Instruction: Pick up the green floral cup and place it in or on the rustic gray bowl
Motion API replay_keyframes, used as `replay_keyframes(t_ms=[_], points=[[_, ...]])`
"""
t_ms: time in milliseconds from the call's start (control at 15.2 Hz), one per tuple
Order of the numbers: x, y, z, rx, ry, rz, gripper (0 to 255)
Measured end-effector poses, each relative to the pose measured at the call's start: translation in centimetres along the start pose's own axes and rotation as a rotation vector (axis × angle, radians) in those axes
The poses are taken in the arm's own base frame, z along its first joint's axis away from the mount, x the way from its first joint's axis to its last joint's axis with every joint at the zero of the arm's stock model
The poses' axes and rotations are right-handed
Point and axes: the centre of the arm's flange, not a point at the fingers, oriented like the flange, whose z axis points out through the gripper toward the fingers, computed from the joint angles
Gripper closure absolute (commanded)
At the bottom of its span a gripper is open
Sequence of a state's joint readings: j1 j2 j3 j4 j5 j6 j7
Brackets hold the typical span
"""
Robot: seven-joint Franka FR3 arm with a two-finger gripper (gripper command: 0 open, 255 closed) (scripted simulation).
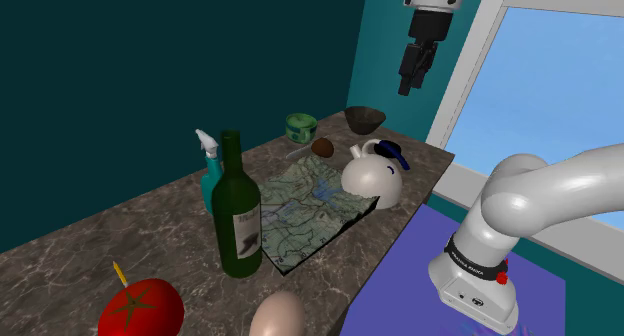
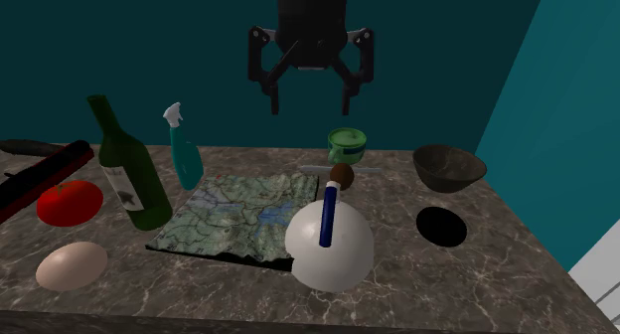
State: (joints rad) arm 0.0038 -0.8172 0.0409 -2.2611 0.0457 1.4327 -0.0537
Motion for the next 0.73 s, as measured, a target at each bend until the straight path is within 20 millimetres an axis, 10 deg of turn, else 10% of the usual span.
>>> replay_keyframes(t_ms=[726], points=[[9.0,0.0,6.8,-0.004,0.031,0.165,0]])
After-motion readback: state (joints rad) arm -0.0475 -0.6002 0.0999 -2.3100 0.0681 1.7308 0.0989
